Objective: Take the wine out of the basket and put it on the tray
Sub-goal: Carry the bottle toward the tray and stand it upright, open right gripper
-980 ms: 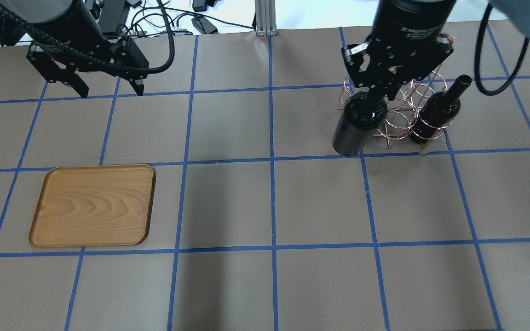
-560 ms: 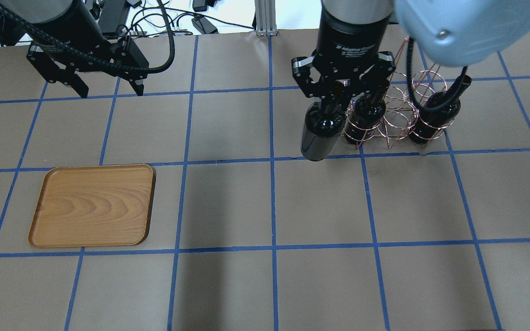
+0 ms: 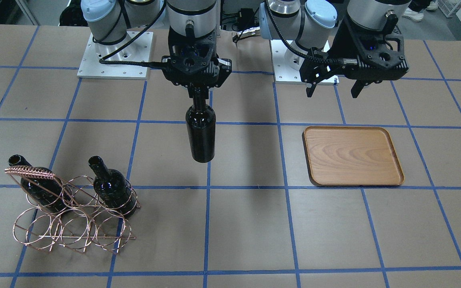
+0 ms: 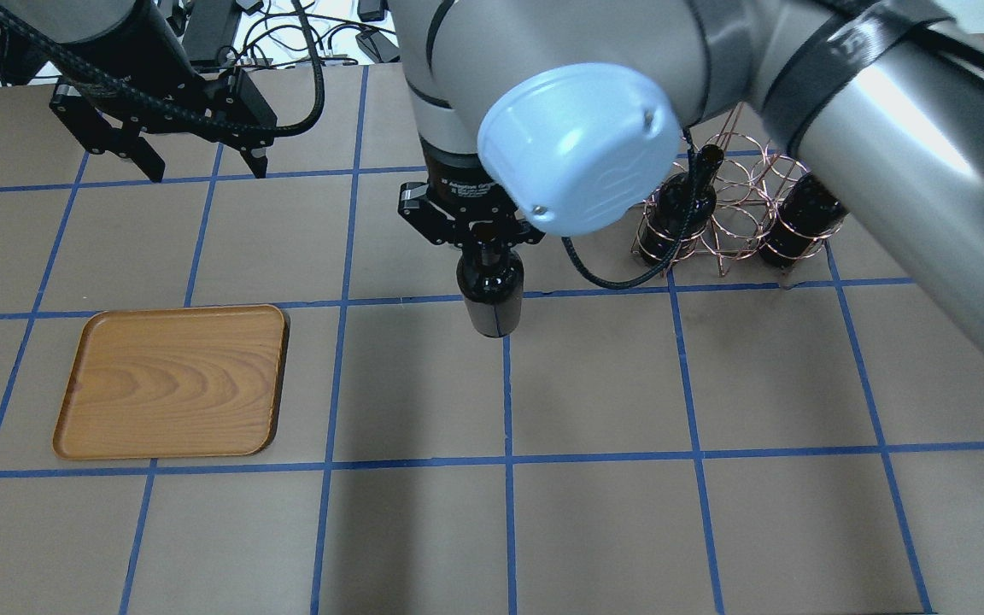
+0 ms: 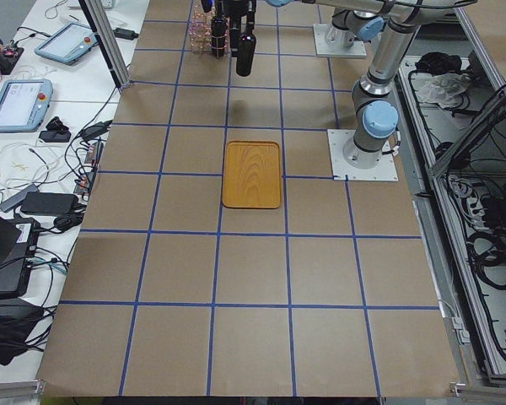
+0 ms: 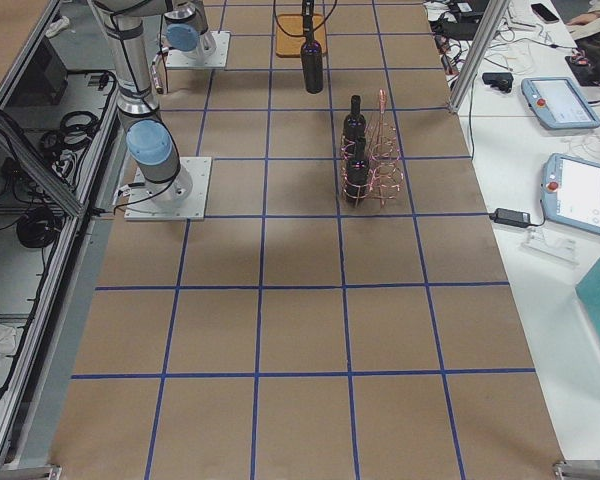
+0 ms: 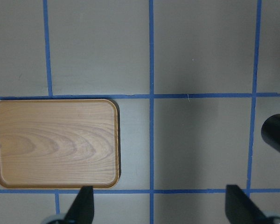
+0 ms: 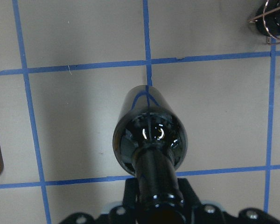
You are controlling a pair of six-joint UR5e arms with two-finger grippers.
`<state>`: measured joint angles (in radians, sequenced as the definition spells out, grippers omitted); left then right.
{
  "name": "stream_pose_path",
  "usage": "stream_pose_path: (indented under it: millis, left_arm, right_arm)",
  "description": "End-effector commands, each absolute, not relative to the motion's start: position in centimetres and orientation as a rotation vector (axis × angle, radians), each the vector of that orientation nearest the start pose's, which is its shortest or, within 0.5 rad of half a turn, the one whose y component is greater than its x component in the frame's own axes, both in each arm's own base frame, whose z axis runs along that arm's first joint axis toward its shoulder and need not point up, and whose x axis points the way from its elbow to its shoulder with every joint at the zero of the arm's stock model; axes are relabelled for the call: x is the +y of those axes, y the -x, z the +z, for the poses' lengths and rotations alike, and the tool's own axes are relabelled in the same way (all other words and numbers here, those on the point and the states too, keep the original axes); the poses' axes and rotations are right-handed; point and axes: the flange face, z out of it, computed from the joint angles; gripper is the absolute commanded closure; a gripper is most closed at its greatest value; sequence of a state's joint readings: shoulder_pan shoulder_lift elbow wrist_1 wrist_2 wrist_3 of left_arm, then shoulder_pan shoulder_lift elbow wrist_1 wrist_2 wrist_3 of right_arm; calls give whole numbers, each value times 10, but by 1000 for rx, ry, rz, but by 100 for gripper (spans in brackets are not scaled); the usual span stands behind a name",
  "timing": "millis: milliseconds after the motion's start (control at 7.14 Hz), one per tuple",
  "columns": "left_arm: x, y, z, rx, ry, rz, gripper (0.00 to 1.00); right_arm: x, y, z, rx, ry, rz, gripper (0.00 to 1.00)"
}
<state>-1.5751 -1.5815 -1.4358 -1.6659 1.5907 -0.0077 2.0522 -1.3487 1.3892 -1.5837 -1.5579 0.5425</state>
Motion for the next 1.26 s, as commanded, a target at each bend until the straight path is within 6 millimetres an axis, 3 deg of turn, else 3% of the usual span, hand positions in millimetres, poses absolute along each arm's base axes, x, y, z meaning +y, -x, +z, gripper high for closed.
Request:
stream_pose_path:
  millis: [0, 420, 840, 980, 1120]
  left_arm:
    - [-496, 133, 540, 3123, 5, -48, 0]
    - [-496, 134, 539, 3128, 0, -46, 0]
    - [-496, 133, 539, 3126, 3, -43, 0]
    - [-496, 134, 537, 3128, 0, -39, 0]
    - [-495, 135, 539, 3126, 7, -43, 0]
  right_arm:
    - [-443, -419, 424, 3140, -109, 42, 100]
    - [-434, -421, 394, 3154, -95, 80, 100]
    - [-428, -426, 388, 3157, -76, 95, 96]
    - [-428, -427, 390, 3138, -76, 97, 67]
    - [-432, -429, 394, 3118, -79, 38, 13]
